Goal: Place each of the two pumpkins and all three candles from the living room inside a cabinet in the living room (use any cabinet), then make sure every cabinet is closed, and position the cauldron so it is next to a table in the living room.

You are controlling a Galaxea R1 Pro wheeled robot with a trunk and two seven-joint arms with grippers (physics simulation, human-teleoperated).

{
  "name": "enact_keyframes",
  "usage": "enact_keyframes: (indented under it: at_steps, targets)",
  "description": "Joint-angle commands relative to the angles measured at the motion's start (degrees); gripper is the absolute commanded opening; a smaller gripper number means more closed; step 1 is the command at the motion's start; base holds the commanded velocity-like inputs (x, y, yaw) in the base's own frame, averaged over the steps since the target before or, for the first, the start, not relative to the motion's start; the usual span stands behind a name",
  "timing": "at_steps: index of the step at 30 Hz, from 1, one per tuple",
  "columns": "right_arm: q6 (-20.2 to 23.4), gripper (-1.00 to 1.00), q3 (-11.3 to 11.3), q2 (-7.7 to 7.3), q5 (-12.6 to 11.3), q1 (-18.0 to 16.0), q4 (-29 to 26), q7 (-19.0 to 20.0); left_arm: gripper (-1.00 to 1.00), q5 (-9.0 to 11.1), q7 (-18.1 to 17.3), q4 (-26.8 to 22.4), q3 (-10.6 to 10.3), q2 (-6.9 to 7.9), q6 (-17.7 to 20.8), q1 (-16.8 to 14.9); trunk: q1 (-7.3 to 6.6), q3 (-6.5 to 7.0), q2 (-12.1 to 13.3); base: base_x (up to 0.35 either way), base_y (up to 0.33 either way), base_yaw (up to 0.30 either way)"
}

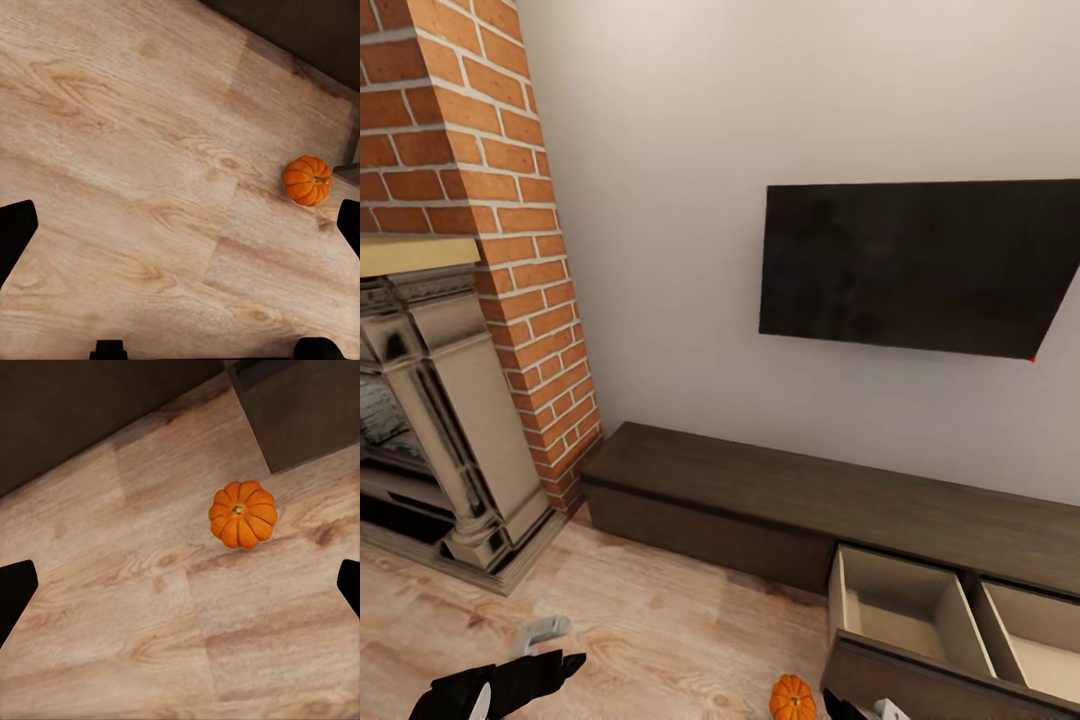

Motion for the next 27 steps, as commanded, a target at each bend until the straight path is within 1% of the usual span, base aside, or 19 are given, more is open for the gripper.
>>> enact_keyframes:
  at_steps: [1,6,15,17,20,22,27]
  targets:
    - [0.0,1.00,0.0,-0.06,0.0,0.0,0.0,0.0,1.00,0.0,0.0,-0.2,0.0,-0.03,0.0,0.0,0.23,-0.19,-0.4,-0.004,0.006,0.000]
    - [0.0,1.00,0.0,-0.22,0.0,0.0,-0.1,0.5,1.00,0.0,0.1,-0.8,0.0,-0.03,0.2,0.0,1.32,-1.08,-2.4,-0.001,0.002,0.000]
    - [0.0,1.00,0.5,-0.24,0.2,0.0,-0.4,1.5,1.00,0.2,0.0,-1.5,0.0,0.27,1.7,0.0,3.30,-2.70,-6.0,0.000,0.000,0.000]
    - [-0.7,1.00,-0.1,0.42,0.7,-0.7,-1.1,0.9,1.00,-0.4,0.7,-0.9,0.0,-0.39,1.0,-0.7,3.29,-2.69,-6.0,0.000,0.000,0.000]
    - [-1.7,1.00,-1.1,1.32,0.7,-1.2,-2.1,-0.1,1.00,-0.4,1.6,-0.8,0.0,-1.18,0.1,-1.5,3.29,-2.69,-6.0,0.000,0.000,0.000]
    - [-2.1,1.00,-1.1,1.33,0.8,-1.2,-2.7,-0.7,1.00,-0.5,1.9,-0.8,0.0,-1.19,-0.6,-1.5,3.29,-2.69,-6.0,0.000,0.000,0.000]
    - [-1.3,1.00,-2.7,1.75,-0.2,-2.8,-4.3,0.8,1.00,-0.6,1.6,-1.5,0.0,-1.22,-2.2,-1.9,3.29,-2.69,-6.0,0.000,0.000,0.000]
